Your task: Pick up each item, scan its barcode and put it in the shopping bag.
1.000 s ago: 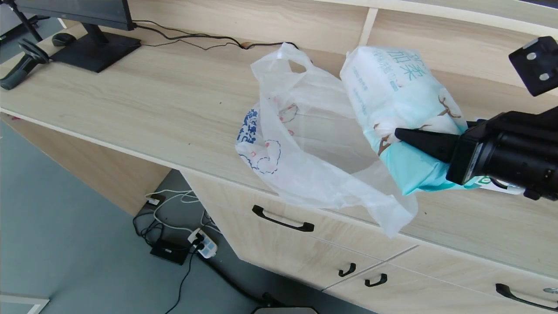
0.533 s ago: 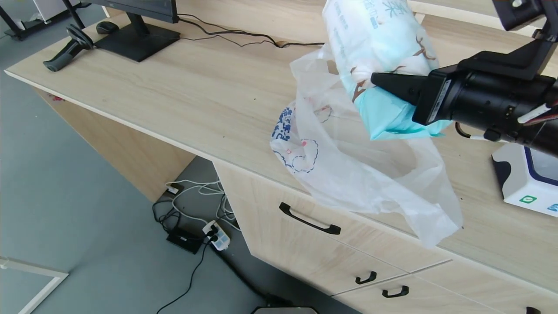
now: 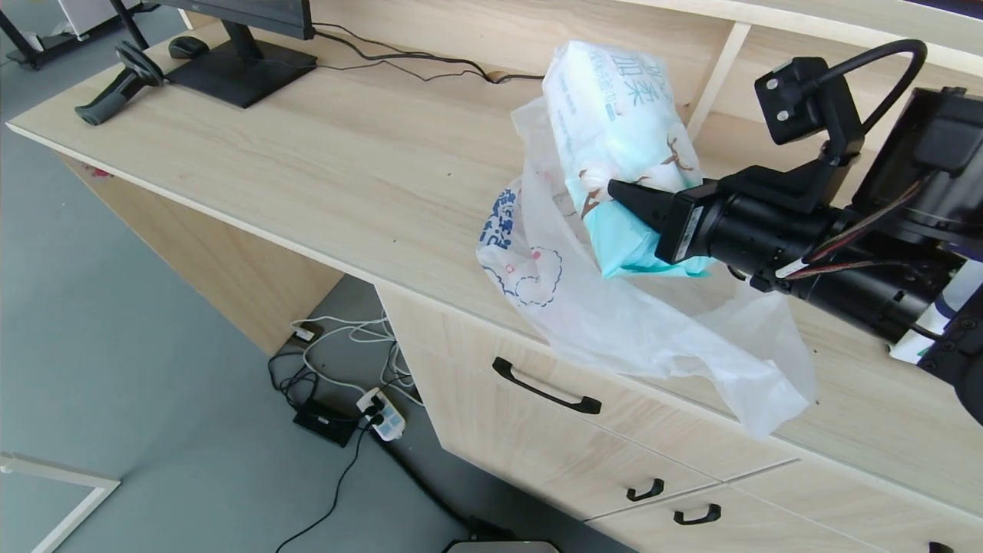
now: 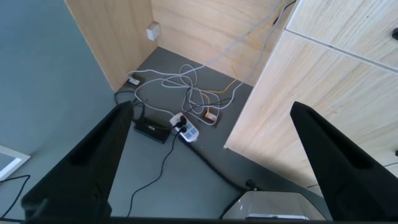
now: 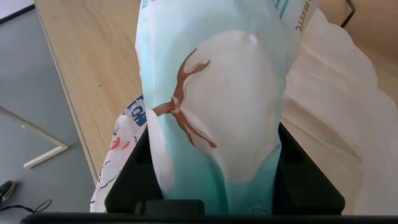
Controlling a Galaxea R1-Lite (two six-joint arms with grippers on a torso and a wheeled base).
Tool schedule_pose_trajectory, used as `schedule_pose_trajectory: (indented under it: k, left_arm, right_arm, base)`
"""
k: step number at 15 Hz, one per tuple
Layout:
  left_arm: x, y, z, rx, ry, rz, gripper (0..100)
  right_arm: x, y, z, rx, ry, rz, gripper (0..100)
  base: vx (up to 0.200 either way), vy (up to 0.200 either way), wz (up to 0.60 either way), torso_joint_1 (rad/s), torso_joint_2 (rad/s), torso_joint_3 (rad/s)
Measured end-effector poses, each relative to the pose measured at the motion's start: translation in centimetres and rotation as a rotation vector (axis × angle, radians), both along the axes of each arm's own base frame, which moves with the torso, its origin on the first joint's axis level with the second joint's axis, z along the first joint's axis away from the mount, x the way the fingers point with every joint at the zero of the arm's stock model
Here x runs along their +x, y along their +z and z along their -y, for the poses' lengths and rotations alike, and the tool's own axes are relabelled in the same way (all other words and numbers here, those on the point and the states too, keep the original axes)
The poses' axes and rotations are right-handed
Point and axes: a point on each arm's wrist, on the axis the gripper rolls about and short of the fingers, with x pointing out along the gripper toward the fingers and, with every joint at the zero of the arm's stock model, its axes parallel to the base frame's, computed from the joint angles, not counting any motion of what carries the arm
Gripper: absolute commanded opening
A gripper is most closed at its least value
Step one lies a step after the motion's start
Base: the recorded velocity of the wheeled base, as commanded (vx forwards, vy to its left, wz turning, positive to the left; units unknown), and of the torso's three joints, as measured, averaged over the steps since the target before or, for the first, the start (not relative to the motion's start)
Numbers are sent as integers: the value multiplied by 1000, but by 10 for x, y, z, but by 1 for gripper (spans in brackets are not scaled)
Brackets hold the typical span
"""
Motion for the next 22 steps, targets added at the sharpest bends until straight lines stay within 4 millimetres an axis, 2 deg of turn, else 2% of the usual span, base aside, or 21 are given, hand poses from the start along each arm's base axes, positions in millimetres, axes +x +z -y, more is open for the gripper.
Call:
schedule_pose_trajectory:
  k: [3, 8, 11, 12, 14, 15, 22]
  left_arm:
    - [0, 0, 0, 2, 1, 0, 100]
    - [0, 0, 0, 63, 0, -4, 100]
    - [0, -1, 0, 62, 0, -7, 100]
    - [0, -1, 0, 61, 0, -7, 100]
    - [0, -1, 0, 60, 1, -7, 100]
    - [0, -1, 0, 59, 0, -7, 100]
    - [0, -1, 0, 25, -1, -6, 100]
  right_arm:
    - [6, -11, 7, -32, -35, -22, 0]
    - [6, -14, 15, -53, -80, 9, 0]
    - [2, -28, 17, -77, -93, -20, 0]
    - [-1, -33, 18, -84, -91, -30, 100]
    - [-4, -43, 20, -100, -89, -61, 100]
    - [-5, -42, 20, -98, -86, -54, 100]
    - [-17, -16, 8, -5, 36, 151, 100]
  base:
    - [0, 0, 0, 0, 0, 0]
    - [0, 0, 0, 0, 0, 0]
    - [0, 0, 0, 0, 0, 0]
    - [0, 0, 0, 0, 0, 0]
    - [0, 0, 0, 0, 0, 0]
    - [0, 0, 0, 0, 0, 0]
    - [0, 0, 0, 0, 0, 0]
